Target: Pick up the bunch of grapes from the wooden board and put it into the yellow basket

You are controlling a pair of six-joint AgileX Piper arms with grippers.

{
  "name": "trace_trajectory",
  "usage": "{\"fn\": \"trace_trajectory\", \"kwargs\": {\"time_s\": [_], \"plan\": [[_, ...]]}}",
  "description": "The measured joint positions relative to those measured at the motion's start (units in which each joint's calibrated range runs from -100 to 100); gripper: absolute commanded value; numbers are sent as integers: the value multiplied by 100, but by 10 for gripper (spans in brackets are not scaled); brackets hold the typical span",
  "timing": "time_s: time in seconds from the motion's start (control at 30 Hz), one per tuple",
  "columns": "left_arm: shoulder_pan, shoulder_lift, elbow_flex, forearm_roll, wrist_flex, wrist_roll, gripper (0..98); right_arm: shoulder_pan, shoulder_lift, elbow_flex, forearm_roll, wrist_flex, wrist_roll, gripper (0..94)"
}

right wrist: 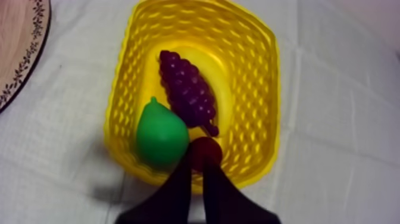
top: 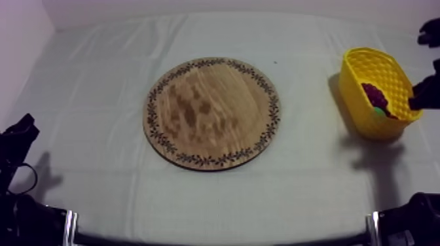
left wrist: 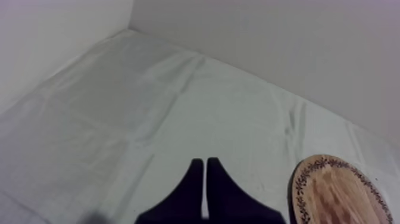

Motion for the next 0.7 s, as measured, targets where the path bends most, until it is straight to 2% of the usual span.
{"fn": "trace_trajectory", "kwargs": {"time_s": [0.13,0.33,0.5,0.6,0.7], "plan": [[0,0,0,0,0,0,0,39,-844,526,-143,-259,-90,5],[0,0,0,0,0,0,0,87,-2078,1208,-419,-568,-504,3],[0,0,0,0,0,0,0,91,-2964,1892,-721,-1198,-883,3],[0,0,0,0,0,0,0,118,-3438,2333,-1005,-1421,-919,3],[0,0,0,0,0,0,0,65,-3911,2773,-1153,-1443,-905,3]]}}
